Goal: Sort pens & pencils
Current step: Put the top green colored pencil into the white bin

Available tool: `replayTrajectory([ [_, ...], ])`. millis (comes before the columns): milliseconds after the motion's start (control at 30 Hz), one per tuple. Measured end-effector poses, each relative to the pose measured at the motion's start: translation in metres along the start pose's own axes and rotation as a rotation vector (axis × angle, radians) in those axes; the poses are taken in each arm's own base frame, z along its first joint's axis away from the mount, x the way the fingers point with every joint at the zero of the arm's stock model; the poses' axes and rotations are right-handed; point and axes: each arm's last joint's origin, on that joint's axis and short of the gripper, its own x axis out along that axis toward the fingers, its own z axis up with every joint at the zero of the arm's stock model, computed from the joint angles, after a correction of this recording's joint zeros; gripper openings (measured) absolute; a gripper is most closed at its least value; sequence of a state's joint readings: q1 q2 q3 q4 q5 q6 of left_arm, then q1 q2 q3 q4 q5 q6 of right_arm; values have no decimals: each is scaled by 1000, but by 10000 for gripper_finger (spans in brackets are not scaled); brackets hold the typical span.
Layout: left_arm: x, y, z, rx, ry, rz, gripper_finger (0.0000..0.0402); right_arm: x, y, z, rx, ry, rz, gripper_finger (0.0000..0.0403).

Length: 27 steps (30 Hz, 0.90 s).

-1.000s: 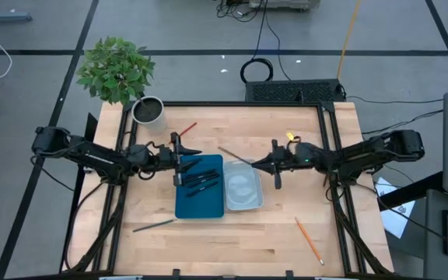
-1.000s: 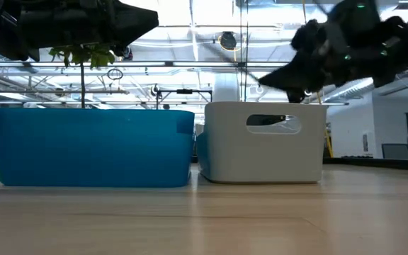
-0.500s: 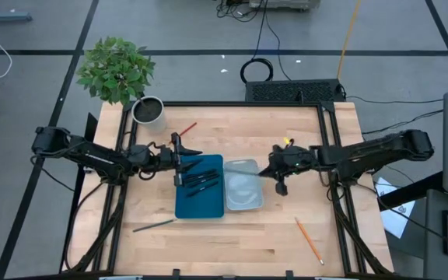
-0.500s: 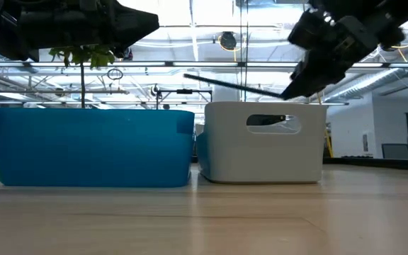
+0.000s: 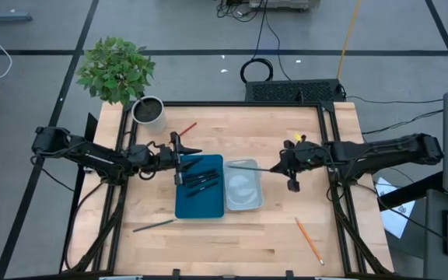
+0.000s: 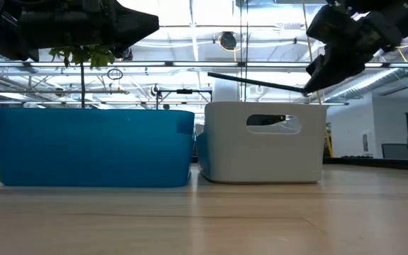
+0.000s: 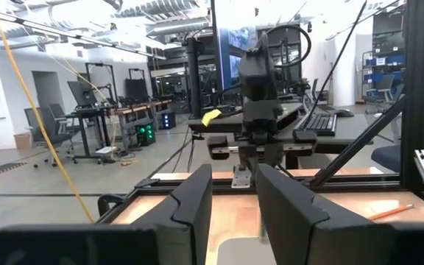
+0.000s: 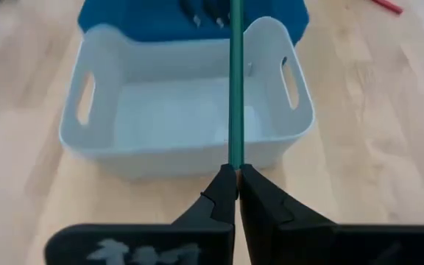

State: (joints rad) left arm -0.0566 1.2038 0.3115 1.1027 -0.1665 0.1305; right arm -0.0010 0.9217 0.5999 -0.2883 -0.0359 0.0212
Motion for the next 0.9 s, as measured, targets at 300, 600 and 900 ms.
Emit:
replayTrajectory([
  [300, 0, 1, -1, 10, 9, 18, 113, 4, 10, 14, 421, -42, 45, 0],
  [600, 0, 0, -3, 27, 28, 16, 113, 20, 27, 10, 686, 109, 55, 0],
  [900, 0, 1, -5, 29, 53, 39, 113, 16, 37, 25, 795, 181, 42, 0],
])
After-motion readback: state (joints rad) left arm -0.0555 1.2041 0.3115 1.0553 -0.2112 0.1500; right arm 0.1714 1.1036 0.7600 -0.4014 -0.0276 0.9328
